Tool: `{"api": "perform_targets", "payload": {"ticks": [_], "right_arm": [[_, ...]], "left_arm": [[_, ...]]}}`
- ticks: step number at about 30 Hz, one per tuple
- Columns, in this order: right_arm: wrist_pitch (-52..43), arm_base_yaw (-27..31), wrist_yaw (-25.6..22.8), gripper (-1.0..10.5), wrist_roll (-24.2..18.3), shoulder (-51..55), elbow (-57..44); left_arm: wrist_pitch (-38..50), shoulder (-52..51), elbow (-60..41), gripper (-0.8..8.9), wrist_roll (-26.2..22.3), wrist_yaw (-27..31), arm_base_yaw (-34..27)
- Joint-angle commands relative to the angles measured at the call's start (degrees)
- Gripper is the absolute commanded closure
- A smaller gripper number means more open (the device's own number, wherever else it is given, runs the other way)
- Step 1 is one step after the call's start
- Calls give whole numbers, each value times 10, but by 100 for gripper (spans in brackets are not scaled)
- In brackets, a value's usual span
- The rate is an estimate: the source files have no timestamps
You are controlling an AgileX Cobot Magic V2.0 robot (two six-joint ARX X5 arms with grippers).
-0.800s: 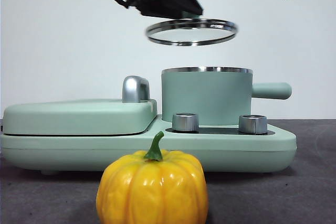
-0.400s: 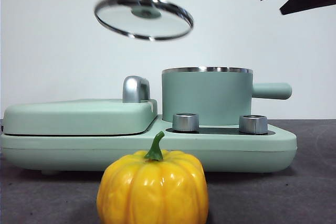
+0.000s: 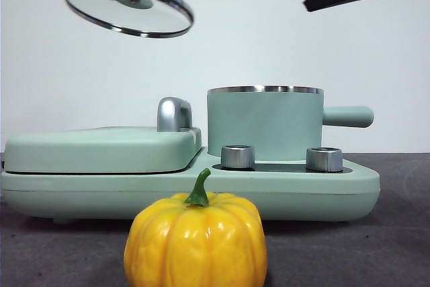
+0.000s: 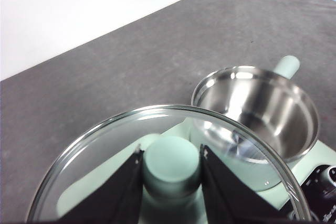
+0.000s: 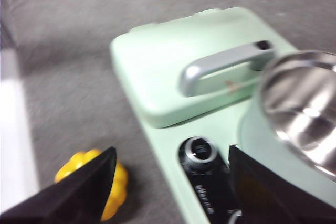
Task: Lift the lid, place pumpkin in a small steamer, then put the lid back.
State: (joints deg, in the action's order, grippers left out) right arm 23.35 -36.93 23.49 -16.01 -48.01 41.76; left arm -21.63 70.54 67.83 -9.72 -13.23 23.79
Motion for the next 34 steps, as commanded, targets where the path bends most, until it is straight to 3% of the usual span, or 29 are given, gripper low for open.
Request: {"api": "perform_targets", "payload": {"ticks": [1,4,12,15,34], "right_arm": [[5,-40,-21,608,-44,-8,11],[11,-75,-41,607,-57,-22,11],[9,-144,-42,605,-57,-103,11],[4,-160,-42,538,-57,-137,11],[-52,-185,-40,480,-57,-284,11]], "left_arm": [[15,-21,-11,803,-7,-1,-11],[24,-40,-33,803,-7,-1,-28],[45,-51,-38,803,2,-1,-37],[49,-50,-38,803,2,-1,-37],[49,-50,-38,803,3,-1,-37]]}}
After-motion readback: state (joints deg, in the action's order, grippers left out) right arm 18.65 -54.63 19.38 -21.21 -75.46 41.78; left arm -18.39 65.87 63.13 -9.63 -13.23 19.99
